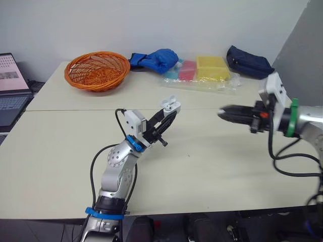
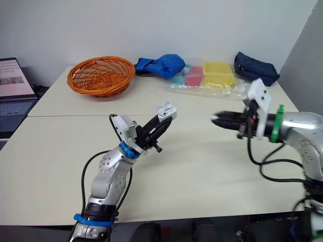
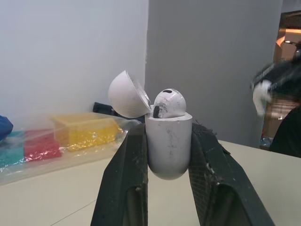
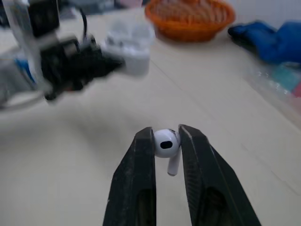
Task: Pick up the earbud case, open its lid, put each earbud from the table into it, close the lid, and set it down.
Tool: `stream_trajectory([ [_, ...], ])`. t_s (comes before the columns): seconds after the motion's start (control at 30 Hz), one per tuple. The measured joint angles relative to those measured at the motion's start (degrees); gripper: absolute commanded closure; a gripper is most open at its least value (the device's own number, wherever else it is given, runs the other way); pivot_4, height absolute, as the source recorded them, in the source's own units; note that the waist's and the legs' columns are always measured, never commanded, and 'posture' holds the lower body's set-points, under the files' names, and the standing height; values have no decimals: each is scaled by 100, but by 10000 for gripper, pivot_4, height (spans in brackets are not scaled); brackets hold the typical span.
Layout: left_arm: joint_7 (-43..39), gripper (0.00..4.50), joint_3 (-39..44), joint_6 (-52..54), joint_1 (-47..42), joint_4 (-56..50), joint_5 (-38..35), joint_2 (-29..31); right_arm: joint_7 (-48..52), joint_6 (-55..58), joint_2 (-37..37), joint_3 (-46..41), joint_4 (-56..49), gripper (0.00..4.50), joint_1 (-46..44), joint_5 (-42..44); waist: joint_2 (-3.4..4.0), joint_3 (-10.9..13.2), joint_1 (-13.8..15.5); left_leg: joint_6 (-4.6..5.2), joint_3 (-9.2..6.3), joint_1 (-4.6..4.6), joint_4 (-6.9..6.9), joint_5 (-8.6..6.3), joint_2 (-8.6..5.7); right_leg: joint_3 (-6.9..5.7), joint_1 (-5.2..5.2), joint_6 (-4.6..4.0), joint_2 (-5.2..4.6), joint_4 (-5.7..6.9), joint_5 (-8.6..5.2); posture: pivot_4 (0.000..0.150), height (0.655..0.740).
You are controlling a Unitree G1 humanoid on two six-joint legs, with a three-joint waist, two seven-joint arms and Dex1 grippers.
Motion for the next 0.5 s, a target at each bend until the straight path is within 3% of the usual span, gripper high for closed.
stream_trajectory([
  [0.17, -172, 37293, 12, -163, -198, 291, -4, -26, -1187, 493, 776, -60, -233, 41142, -288, 348, 4, -4, 15, 2, -4, -84, 1, 0, 4, -4, -59, 27, 0, -32, 17, 1500, 7400],
  [0.27, -263, 37293, 8, -167, -370, 501, -2, -48, -1778, 446, 1482, 86, -476, 41142, -372, 361, 5, -3, 15, 3, -10, -97, -2, 0, 4, -5, -64, 28, 2, -39, 17, 1500, 7400],
  [0.5, -416, 37293, 39, -208, -498, 616, -6, -79, -2356, 41, 2001, 244, -474, 41142, -562, 283, 5, -3, 12, 4, -9, -97, 1, -1, 4, -13, -62, 34, 0, -43, 21, 1500, 7400],
])
